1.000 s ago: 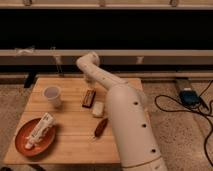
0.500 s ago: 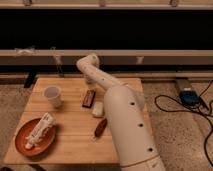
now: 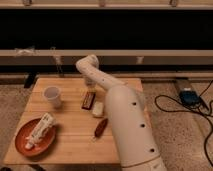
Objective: Push the eraser across the table
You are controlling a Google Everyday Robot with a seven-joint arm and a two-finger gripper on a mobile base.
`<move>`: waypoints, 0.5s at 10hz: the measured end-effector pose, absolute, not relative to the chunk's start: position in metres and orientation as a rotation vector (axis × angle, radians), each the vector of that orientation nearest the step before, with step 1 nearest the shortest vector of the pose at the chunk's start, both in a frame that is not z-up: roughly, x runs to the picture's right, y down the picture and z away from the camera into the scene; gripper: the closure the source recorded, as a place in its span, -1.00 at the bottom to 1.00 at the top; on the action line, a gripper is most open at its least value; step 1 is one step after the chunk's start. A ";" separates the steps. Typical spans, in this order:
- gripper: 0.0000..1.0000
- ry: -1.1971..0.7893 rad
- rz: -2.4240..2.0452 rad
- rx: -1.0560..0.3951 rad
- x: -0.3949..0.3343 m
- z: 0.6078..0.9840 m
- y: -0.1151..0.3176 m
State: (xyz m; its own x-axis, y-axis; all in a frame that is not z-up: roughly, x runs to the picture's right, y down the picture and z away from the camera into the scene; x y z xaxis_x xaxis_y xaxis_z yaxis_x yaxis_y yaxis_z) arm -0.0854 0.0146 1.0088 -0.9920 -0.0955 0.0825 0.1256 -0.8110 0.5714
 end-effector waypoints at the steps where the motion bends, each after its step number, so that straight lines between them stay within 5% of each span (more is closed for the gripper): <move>1: 1.00 -0.915 -2.882 -0.076 -0.085 1.009 0.015; 5: 1.00 -0.917 -2.883 -0.075 -0.087 1.009 0.015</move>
State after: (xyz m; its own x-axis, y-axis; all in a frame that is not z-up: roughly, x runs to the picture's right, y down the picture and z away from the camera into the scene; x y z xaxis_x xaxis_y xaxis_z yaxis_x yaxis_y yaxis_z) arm -0.0867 0.0154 1.0087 -0.9921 -0.0948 0.0819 0.1247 -0.8105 0.5723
